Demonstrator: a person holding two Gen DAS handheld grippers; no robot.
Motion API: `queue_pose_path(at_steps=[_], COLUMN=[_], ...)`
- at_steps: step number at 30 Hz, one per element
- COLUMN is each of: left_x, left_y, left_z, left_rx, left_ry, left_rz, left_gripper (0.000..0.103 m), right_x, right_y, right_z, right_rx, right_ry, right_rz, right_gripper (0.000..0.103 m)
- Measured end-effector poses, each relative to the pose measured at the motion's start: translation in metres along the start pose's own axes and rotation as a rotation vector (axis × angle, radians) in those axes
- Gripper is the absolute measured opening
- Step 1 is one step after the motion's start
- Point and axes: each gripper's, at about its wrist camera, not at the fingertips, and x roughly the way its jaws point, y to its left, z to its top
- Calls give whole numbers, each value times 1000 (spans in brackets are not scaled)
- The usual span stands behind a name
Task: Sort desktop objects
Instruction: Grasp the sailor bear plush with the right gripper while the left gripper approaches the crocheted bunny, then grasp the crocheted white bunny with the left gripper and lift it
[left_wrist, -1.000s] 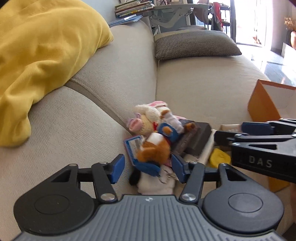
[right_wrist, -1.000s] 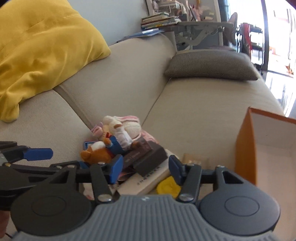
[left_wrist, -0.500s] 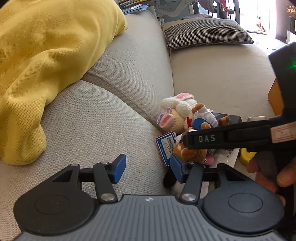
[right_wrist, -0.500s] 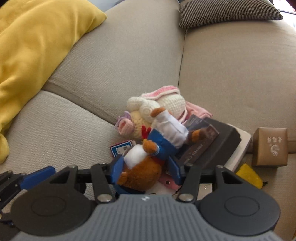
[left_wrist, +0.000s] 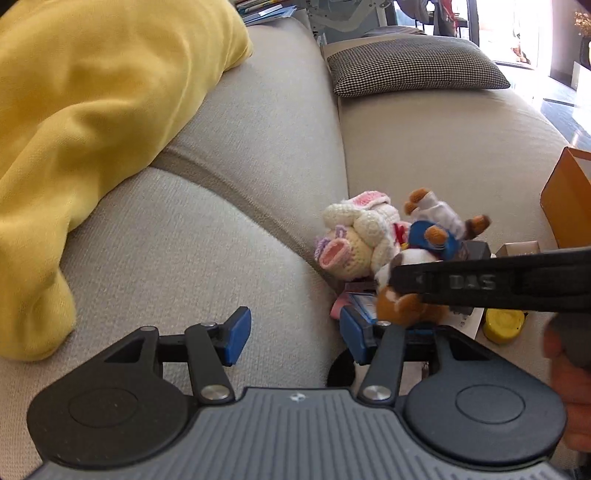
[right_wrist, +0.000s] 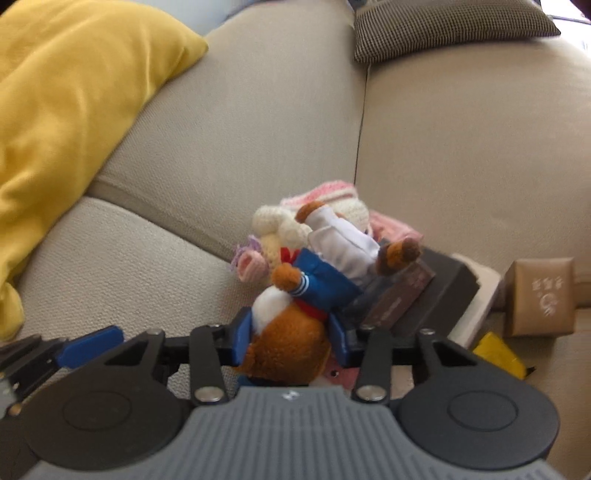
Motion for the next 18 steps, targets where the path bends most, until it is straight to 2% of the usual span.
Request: queue_pose_path(at_steps=[5,7,11,14,18], left_x=[13,23,49,74,100], left_y=[-16,-25,-34,-31,-35], left_z=[20,31,51,63,72], left_rx=[61,114,225,256,332], left_ry=[-10,-14,-22,27,99], left_rz=[-65,-91,-193,-243,-244], left_gripper=[63,63,66,68,70], right_x=[-37,-48,-65,-72,-73], right_y=[-21,-33,-56,-71,-86], right_z=[10,14,16,16,11], right_rx=[-48,-65,-99,-104,-95], right_ry=[-87,-93,-103,-91,-67], right_rz=[-67,-79,-121,-136,-148], right_gripper=[46,46,46,46,46])
